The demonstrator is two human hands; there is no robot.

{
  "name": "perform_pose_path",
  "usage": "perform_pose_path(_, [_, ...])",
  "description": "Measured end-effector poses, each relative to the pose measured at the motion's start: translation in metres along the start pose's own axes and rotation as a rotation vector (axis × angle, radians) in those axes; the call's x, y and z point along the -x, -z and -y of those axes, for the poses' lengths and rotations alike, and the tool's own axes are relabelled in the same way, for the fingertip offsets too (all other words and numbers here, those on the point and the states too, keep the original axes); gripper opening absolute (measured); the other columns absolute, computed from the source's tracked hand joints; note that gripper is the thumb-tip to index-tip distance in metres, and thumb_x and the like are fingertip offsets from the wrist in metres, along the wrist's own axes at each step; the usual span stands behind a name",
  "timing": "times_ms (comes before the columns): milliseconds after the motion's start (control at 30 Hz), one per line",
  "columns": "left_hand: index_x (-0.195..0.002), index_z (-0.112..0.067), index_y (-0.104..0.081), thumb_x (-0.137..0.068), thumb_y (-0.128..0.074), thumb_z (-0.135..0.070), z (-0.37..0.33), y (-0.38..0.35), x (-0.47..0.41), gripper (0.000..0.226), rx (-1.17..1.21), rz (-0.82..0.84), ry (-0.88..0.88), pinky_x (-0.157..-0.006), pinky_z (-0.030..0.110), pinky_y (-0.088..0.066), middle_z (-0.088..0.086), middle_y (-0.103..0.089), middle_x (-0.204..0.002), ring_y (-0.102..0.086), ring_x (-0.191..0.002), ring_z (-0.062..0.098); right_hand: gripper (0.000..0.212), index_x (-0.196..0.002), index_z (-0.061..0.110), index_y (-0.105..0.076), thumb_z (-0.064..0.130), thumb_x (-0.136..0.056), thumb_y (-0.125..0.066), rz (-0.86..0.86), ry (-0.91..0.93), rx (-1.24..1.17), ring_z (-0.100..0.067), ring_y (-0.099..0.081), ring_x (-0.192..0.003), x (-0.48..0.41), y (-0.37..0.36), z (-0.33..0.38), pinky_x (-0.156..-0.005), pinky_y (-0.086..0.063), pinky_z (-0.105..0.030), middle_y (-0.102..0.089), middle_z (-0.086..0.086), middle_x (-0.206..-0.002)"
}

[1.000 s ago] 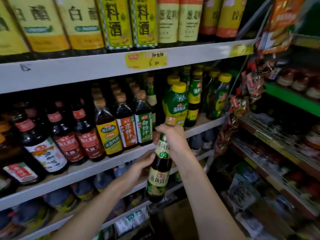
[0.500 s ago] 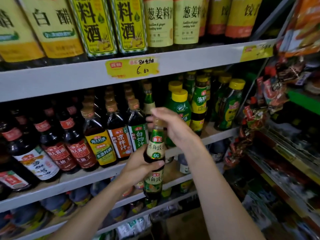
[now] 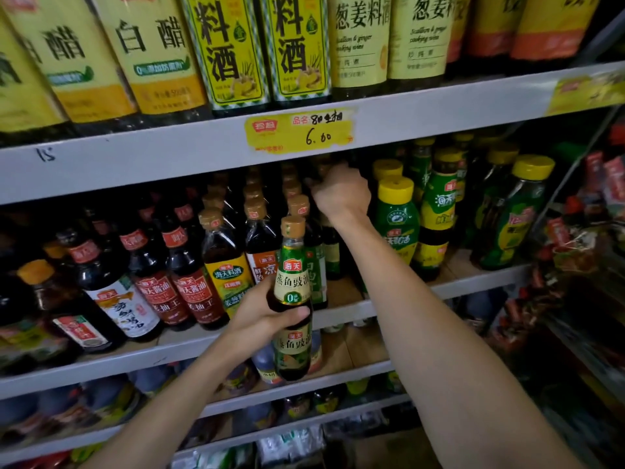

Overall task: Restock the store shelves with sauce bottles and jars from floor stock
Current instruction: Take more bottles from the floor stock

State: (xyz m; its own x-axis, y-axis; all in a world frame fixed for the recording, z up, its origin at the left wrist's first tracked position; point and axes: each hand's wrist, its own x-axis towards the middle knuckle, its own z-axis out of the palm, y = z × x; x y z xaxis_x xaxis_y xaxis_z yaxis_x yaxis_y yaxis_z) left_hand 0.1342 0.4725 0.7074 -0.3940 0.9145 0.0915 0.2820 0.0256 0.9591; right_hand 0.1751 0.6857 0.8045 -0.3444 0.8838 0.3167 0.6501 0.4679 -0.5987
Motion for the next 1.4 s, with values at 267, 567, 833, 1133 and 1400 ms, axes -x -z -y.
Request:
perform_pose_path(267, [-0.123, -0.025, -0.055, -0.079, -0.076, -0.022, 0.004, 0.011, 0.0, 0.049, -0.024, -0.021, -0.003, -0.082, 0.017, -0.053, -0.012, -0.068, -0.118, -0.063, -0.11, 0.005, 0.055, -0.115, 0.01, -0.063, 0.048, -0.078, -0.076, -0.183, -0.036, 0.025, -0.035, -0.056, -0.113, 0.007, -0.01, -0.007, -0.078, -0.052, -0.039, -0.052, -0.015, -0.128])
perform_pose_path(567, [-0.129, -0.023, -0.052, -0.079, -0.076, -0.025, 0.01, 0.019, -0.002, 0.056, 0.05, 0.001, 0.034, -0.084, 0.025, -0.056, -0.009, -0.068, -0.12, -0.064, -0.111, 0.009, 0.021, -0.1, 0.009, -0.07, 0.018, -0.081, -0.067, 0.089, 0.011, -0.133, -0.036, -0.066, -0.104, -0.01, 0.002, -0.005, -0.073, -0.046, -0.027, -0.071, -0.015, -0.109])
perform_pose_path(833, [-0.127, -0.022, -0.054, -0.077, -0.073, -0.03, 0.012, 0.028, -0.002, 0.054, 0.044, -0.018, 0.049, -0.088, 0.029, -0.053, -0.008, -0.069, -0.118, -0.065, -0.11, 0.01, 0.062, -0.127, 0.005, -0.05, 0.033, -0.079, -0.078, 0.018, -0.018, -0.248, -0.039, -0.059, -0.112, -0.004, -0.009, -0.01, -0.089, -0.05, -0.039, -0.06, -0.019, -0.125])
perform_pose_path(1133, [-0.124, -0.019, -0.055, -0.077, -0.074, -0.028, 0.016, 0.034, -0.001, 0.051, 0.033, -0.016, 0.043, -0.08, 0.021, -0.055, -0.007, -0.07, -0.116, -0.066, -0.108, 0.011, 0.026, -0.098, 0.011, -0.072, 0.025, -0.077, -0.079, 0.081, -0.03, -0.22, -0.029, -0.068, -0.101, -0.015, -0.006, -0.013, -0.068, -0.041, -0.02, -0.073, -0.009, -0.105])
perform_pose_path(1400, [-0.127, -0.018, -0.053, -0.075, -0.077, -0.029, 0.019, 0.034, 0.001, 0.058, 0.044, -0.01, 0.058, -0.081, 0.022, -0.055, -0.006, -0.07, -0.117, -0.065, -0.109, 0.012, 0.026, -0.103, 0.013, -0.071, 0.018, -0.078, -0.078, 0.14, 0.013, -0.301, -0.027, -0.064, -0.106, -0.021, -0.009, -0.016, -0.072, -0.04, -0.02, -0.071, -0.008, -0.109])
